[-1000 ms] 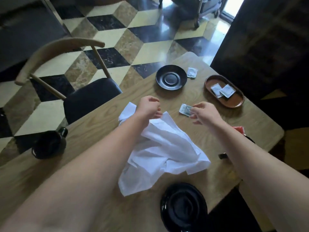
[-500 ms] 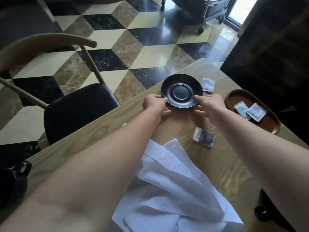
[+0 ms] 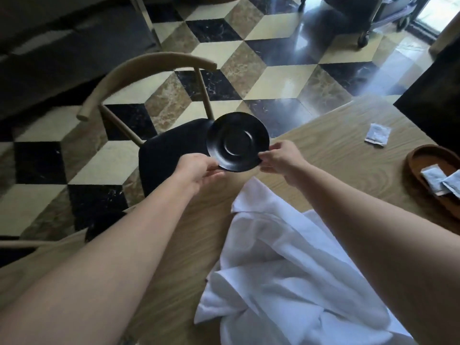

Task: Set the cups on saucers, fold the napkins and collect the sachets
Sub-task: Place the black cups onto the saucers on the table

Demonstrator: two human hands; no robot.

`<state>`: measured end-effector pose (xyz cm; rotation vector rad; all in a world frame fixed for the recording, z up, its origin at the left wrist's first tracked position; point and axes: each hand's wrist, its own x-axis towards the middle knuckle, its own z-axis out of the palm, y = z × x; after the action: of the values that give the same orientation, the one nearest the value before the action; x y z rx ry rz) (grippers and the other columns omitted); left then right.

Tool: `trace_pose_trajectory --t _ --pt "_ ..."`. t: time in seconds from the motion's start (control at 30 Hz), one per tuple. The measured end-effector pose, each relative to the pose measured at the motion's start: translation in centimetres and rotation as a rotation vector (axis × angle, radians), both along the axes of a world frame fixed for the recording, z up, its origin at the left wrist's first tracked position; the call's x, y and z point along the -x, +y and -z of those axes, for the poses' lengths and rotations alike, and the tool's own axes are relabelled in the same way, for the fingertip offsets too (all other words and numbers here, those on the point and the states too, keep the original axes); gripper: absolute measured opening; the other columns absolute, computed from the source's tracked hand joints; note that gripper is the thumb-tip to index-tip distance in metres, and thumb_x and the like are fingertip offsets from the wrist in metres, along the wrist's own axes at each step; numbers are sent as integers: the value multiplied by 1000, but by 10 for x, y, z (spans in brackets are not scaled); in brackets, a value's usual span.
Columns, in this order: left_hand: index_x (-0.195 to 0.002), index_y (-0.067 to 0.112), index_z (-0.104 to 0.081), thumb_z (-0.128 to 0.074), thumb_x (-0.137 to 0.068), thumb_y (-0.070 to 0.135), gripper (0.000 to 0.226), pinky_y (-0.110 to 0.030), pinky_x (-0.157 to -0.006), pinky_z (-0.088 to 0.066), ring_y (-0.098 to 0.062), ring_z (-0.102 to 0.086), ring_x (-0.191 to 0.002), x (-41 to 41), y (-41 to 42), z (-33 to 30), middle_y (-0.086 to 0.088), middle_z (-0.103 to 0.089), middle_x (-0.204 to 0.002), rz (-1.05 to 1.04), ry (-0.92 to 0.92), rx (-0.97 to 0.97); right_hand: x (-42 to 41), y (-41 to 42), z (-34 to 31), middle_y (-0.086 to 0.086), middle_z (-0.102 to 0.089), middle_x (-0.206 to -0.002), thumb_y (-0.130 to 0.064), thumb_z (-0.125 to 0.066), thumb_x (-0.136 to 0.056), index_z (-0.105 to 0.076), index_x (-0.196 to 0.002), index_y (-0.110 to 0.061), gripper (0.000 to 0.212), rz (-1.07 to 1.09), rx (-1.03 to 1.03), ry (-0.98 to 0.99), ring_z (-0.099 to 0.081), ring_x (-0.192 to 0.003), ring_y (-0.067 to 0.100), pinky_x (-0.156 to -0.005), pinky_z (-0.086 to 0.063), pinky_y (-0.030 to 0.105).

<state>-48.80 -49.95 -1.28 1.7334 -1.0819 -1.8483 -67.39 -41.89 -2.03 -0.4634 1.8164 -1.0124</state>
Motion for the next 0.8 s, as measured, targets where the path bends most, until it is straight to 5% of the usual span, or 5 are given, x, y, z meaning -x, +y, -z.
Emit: trace_pose_trajectory --t 0.13,0.3,0.63,0.73,0.8 --pt "-84 0 -61 -60 -87 -10 11 -30 -55 -62 -23 -68 -59 -60 13 7 -20 -64 -83 -135 -20 -50 -50 -7 8 17 -66 -78 -2 -61 -93 -61 -74 -4 18 -208 -29 17 -66 -74 27 -67 -60 39" --pt "-86 4 -56 -60 -87 -13 17 -33 -55 -63 -24 -68 -56 -77 37 17 -18 -63 -83 -199 41 -97 -66 5 12 17 -59 -79 -4 -58 -92 -55 -87 -5 6 -284 -94 67 -66 -76 32 -61 -47 39" --pt "-94 -1 -57 -60 -87 -13 14 -32 -57 -63 -30 -69 -64 -63 64 31 -20 -64 -85 -171 86 -203 -50 34 7 20 -62 -77 -10 -57 -95 -56 -81 -6 15 -334 -284 213 -61 -62 28 -38 -37 20" --pt "-106 -4 -58 -61 -87 -13 21 -33 -60 -63 -31 -69 -67 -65 68 37 -23 -64 -92 -172 73 -219 -51 37 12 22 -67 -77 -7 -59 -92 -58 -76 -4 17 -338 -280 200 -67 -66 31 -49 -53 31" --pt "-106 -4 -58 -62 -86 -13 22 -34 -61 -63 -31 -70 -67 -66 71 39 -24 -64 -93 -172 65 -220 -51 39 16 23 -71 -78 -6 -62 -90 -62 -73 -3 18 -325 -269 192 -73 -77 36 -73 -60 43"
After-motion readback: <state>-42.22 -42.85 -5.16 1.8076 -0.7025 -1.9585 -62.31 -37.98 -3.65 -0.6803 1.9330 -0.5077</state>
